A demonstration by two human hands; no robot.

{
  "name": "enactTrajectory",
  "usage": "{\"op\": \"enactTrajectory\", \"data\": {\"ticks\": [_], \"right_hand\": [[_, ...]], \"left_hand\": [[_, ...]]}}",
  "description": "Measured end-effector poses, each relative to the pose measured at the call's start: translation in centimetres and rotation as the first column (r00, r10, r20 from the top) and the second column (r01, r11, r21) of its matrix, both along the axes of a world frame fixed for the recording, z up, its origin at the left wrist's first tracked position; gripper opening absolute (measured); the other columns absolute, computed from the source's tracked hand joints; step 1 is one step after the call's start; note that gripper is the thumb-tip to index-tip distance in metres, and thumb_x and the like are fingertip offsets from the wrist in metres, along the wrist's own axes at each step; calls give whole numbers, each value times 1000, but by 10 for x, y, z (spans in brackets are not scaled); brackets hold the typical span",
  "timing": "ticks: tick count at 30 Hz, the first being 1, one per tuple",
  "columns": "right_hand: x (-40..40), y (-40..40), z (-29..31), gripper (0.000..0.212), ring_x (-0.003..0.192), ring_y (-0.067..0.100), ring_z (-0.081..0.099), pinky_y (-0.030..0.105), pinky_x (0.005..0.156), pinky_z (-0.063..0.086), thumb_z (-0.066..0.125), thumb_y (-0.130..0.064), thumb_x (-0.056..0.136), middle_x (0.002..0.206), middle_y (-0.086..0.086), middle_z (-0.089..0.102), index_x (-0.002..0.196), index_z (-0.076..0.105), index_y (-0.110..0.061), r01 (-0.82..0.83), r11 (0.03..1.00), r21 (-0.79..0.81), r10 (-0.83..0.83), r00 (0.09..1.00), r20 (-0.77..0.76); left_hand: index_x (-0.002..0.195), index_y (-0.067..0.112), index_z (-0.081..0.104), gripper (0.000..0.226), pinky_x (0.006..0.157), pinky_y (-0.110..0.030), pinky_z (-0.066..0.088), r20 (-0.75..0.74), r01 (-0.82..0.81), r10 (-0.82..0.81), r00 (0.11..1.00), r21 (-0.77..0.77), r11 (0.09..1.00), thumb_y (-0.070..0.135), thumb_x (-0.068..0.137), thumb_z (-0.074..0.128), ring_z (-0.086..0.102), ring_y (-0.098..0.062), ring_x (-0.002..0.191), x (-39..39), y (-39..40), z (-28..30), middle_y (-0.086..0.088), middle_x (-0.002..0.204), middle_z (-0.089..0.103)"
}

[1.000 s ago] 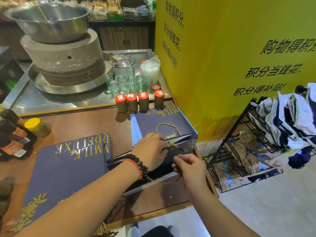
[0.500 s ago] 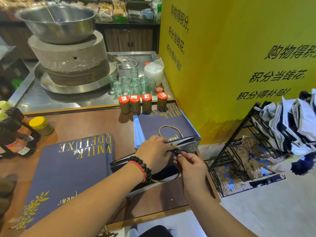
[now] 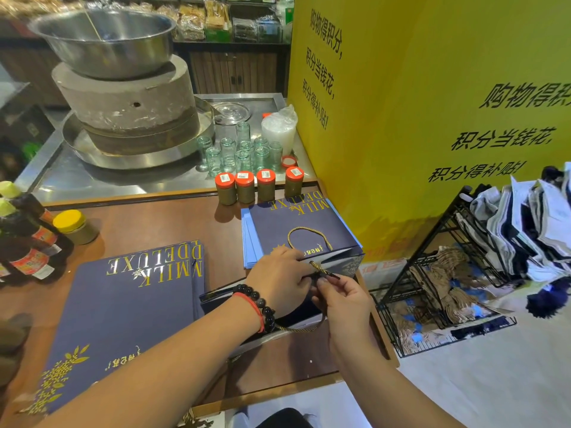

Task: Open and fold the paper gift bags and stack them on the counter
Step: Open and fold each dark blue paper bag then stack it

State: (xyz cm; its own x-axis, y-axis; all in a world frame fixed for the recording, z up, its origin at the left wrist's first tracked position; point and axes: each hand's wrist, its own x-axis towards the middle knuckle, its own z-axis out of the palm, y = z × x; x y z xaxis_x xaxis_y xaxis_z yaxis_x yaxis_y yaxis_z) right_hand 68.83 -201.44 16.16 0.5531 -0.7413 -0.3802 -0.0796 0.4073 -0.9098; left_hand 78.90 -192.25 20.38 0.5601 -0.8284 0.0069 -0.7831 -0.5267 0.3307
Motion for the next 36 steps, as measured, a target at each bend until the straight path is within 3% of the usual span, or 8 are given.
{"op": "enactTrajectory", "data": {"ticks": [11, 18, 20, 22, 26, 29, 32, 36], "right_hand": [[-7, -9, 1, 13, 88, 24, 71, 31, 74, 55, 67, -5, 89, 90, 11, 75, 97, 75, -10, -99, 995, 19, 100, 993, -66], [-18, -11, 26, 31, 83, 9, 68, 11, 63, 49, 53, 2, 91, 88, 1, 74, 88, 75, -19, -222, 963, -154, 215, 975, -61], [-20, -16, 23, 29, 100, 12, 61, 9, 71, 44, 54, 1, 89, 102, -3, 64, 90, 73, -21, -317, 875, -365, 264, 946, -190], [-19, -25, 16, 23, 109, 16, 51, 18, 84, 37, 55, -5, 84, 108, -6, 53, 90, 72, -21, -362, 654, -664, 159, 924, -347], [-12, -49, 21, 26, 113, 26, 48, 33, 94, 34, 50, -22, 79, 120, 7, 54, 89, 75, -20, -278, 205, -938, 27, 960, -279], [3, -63, 32, 32, 121, 23, 50, 50, 105, 28, 43, -31, 79, 118, 0, 61, 88, 74, -29, -509, 15, -861, 70, 859, -507], [17, -69, 48, 34, 120, 9, 48, 50, 112, 8, 39, -35, 84, 113, -15, 61, 94, 72, -35, -778, 65, -625, 162, 626, -763], [24, -68, 58, 22, 116, 8, 47, 51, 114, 4, 52, -42, 93, 107, -14, 61, 92, 71, -31, -876, -18, -481, 123, 476, -871]], "left_hand": [[115, 30, 66, 33, 88, -32, 42, 43, 22, -22, 999, -12, 1000, 40, 94, 44, 43, -18, 114, -6, -3, 1, 6, 122, 55], [112, 26, 70, 40, 91, -31, 38, 85, -36, 36, 996, 1, 999, 51, 95, 44, 42, -17, 119, -6, -9, 2, 8, 127, 54], [111, 25, 71, 38, 91, -30, 39, 88, -37, 39, 995, -23, 999, 49, 95, 45, 42, -17, 120, -8, -12, 1, 9, 128, 53], [112, 25, 71, 35, 94, -30, 38, 73, -37, 41, 996, -52, 998, 45, 94, 48, 39, -17, 124, -10, -12, 0, 9, 134, 50], [116, 20, 70, 36, 100, -32, 34, 88, -20, 27, 996, -77, 997, 41, 95, 50, 37, -17, 129, -11, -11, -1, 8, 144, 41], [119, 15, 68, 38, 101, -32, 33, 132, -21, 32, 991, -85, 996, 40, 94, 53, 38, -18, 131, -13, -12, -7, 6, 146, 41], [100, 14, 75, 29, 90, -36, 45, 195, 2, 23, 980, -127, 992, 37, 81, 73, 54, -23, 117, -15, -11, -8, 0, 131, 57], [62, 16, 76, 19, 64, -33, 53, 263, 84, -39, 964, -162, 983, 29, 59, 90, 67, -24, 91, -19, -9, -4, -4, 105, 69]]}}
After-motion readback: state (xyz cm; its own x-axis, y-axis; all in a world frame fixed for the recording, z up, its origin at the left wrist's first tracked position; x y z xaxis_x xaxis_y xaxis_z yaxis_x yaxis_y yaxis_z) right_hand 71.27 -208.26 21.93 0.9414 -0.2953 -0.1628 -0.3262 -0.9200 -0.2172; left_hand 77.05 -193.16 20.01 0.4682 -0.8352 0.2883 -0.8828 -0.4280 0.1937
